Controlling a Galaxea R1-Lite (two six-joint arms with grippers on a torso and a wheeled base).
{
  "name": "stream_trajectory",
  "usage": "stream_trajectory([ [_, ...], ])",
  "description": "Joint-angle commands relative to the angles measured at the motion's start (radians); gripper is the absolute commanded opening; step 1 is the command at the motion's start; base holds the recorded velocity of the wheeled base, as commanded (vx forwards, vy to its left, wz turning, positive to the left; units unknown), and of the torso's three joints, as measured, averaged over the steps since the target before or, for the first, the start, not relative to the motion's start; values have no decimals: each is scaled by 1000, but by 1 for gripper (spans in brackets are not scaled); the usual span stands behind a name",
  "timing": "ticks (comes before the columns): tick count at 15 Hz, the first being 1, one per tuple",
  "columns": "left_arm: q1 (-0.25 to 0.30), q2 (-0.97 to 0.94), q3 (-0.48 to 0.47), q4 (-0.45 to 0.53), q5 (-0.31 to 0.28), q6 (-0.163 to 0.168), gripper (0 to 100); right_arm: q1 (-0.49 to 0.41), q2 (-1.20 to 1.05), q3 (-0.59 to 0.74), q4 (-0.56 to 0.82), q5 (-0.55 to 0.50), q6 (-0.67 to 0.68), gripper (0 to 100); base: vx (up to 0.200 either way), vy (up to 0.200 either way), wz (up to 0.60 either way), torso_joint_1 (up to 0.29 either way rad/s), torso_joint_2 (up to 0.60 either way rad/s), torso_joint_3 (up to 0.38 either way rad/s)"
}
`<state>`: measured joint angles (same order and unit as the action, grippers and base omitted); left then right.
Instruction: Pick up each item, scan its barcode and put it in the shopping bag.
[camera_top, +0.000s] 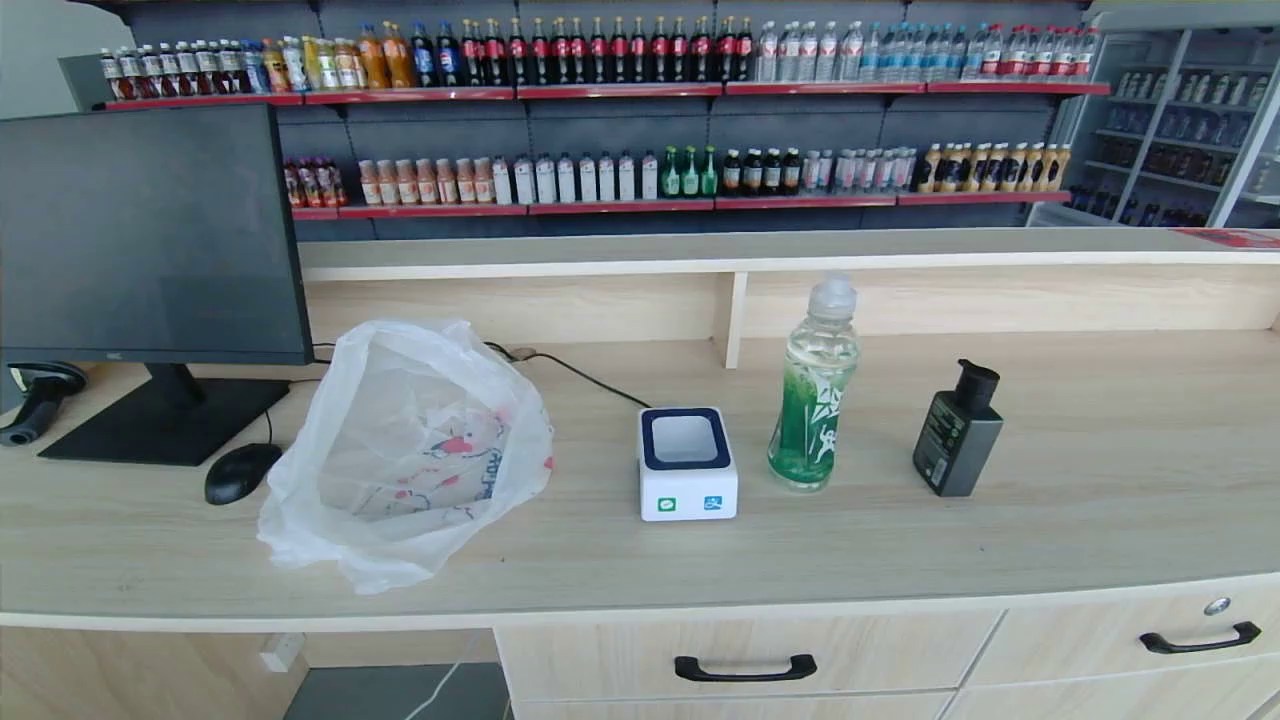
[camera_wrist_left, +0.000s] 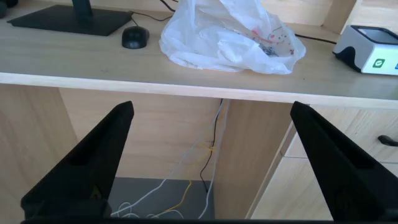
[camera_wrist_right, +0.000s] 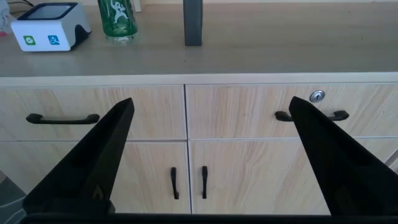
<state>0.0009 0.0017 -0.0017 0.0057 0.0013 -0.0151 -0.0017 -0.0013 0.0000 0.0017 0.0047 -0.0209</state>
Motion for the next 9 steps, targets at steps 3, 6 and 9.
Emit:
stream_trajectory([
  [3,-1,0,2,-1,0,6,100,0,1,0,0,1,-8,100,0,0,0,0,0,0],
  [6,-1,0,2,-1,0,7,100,0,1,0,-2,15,-41,100,0,0,0,0,0,0],
  [9,1,0,2,-1,0,7,100,0,1,0,-3,32,-68,100,0,0,0,0,0,0],
])
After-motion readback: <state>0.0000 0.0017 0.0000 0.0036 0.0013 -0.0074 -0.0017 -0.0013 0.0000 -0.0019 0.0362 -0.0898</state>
